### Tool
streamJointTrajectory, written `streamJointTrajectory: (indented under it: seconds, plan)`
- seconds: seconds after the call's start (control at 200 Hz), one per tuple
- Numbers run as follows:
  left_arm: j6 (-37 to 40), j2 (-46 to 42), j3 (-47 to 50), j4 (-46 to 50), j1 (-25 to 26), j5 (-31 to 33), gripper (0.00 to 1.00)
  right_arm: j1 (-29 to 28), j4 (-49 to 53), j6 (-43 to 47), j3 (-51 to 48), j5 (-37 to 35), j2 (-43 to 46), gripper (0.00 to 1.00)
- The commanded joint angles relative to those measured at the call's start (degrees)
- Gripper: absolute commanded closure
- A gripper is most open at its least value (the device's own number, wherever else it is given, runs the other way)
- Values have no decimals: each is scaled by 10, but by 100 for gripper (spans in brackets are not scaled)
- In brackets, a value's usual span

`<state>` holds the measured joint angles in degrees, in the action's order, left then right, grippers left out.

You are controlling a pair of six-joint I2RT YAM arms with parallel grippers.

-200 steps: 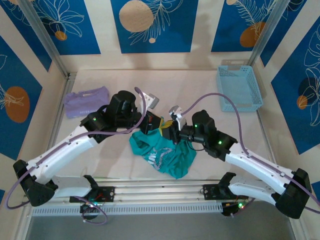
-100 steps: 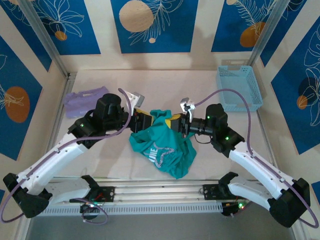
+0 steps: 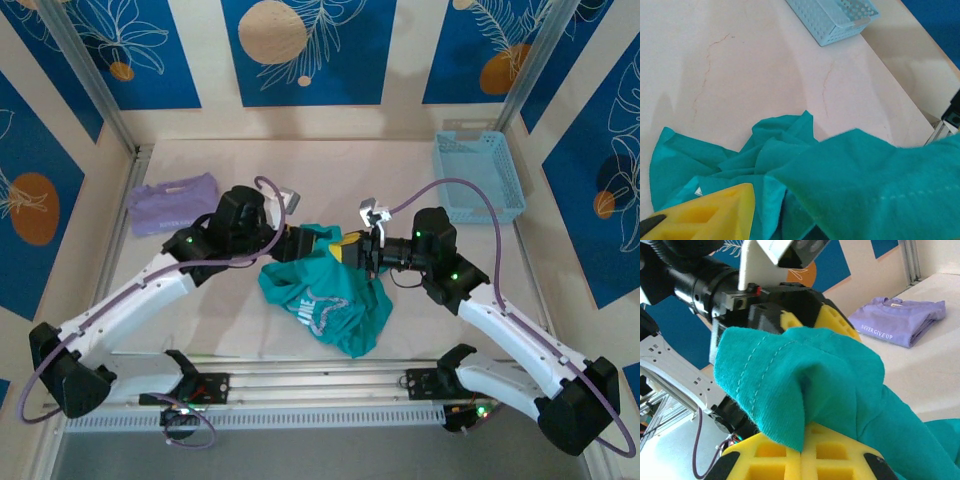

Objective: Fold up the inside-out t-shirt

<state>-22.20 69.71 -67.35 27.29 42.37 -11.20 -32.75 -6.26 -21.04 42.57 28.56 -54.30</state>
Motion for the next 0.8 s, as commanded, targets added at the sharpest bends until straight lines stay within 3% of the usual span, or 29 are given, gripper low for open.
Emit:
streamJointTrajectory:
  seconds: [0.0,0.155,0.35,0.585,0.68,0.795]
  plan:
    - [-11,14,-27,-18,-6,8,49,0,-7,9,-6,15,10,100]
    - [-10,25,-29,-17,-18,7,58,-2,14,35,-12,5,23,100]
    - [3,17,-30,2,-32,-21,86,1,55,70,-9,-39,53,100]
    - [-1,-51,-2,-49,-48,-170,99,0,78,74,1,-82,51,100]
    - [-18,-76,17,-93,-49,-247,100,0,87,58,10,-97,37,100]
    - [-22,-89,27,-110,-49,-296,100,2,95,27,28,-103,16,100]
